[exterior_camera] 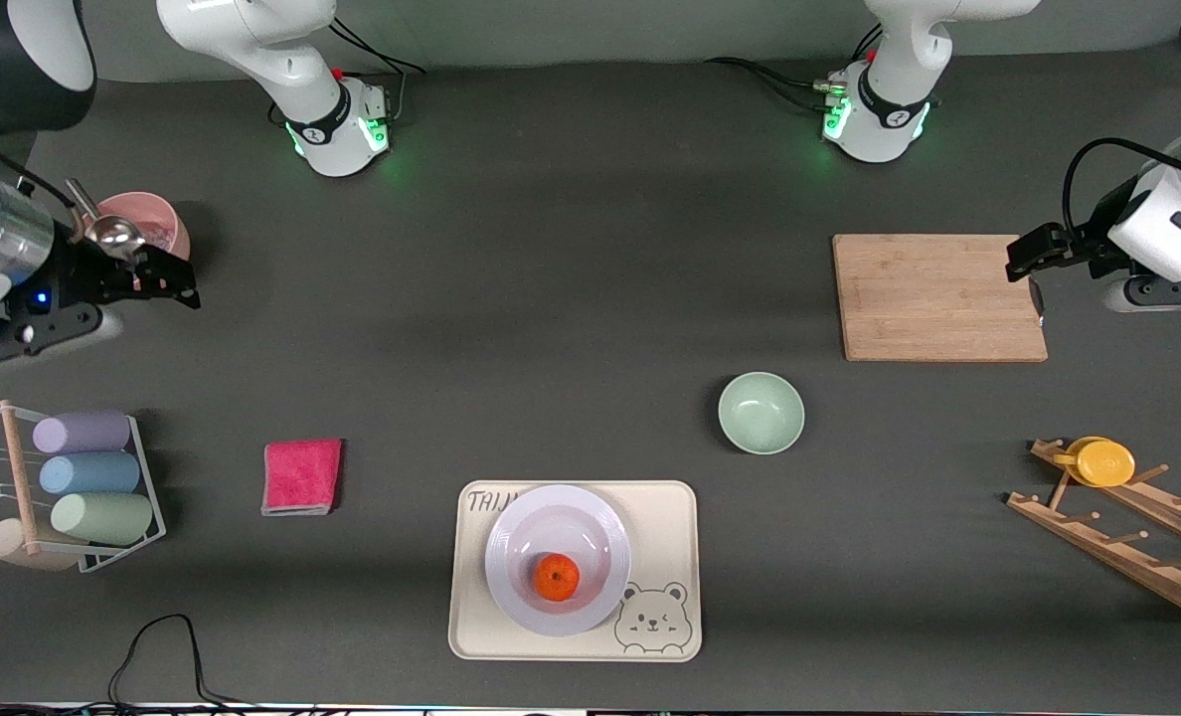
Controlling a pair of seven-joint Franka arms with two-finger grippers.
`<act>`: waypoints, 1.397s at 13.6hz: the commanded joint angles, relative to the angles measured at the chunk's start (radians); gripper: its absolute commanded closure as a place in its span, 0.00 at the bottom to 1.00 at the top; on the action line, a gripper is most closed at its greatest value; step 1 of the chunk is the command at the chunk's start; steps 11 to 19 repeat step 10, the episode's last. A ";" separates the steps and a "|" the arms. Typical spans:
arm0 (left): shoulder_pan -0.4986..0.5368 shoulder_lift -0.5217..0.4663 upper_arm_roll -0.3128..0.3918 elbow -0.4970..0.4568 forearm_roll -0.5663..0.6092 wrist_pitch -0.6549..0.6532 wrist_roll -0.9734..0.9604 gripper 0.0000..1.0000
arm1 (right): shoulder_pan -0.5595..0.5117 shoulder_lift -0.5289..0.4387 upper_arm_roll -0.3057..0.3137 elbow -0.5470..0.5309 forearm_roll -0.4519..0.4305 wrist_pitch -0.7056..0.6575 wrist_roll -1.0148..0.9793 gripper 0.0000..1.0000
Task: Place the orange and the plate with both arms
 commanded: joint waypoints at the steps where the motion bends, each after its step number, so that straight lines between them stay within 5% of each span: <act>1: 0.001 -0.021 0.007 0.003 0.042 -0.008 -0.011 0.00 | -0.019 -0.109 0.006 -0.114 -0.058 0.036 0.024 0.00; 7: 0.017 -0.026 0.013 0.038 0.031 -0.047 -0.004 0.00 | -0.042 -0.094 0.058 -0.077 -0.009 -0.019 0.173 0.00; 19: 0.013 -0.009 0.009 0.052 0.042 -0.049 -0.002 0.00 | -0.049 -0.094 0.041 -0.063 -0.024 -0.026 0.138 0.00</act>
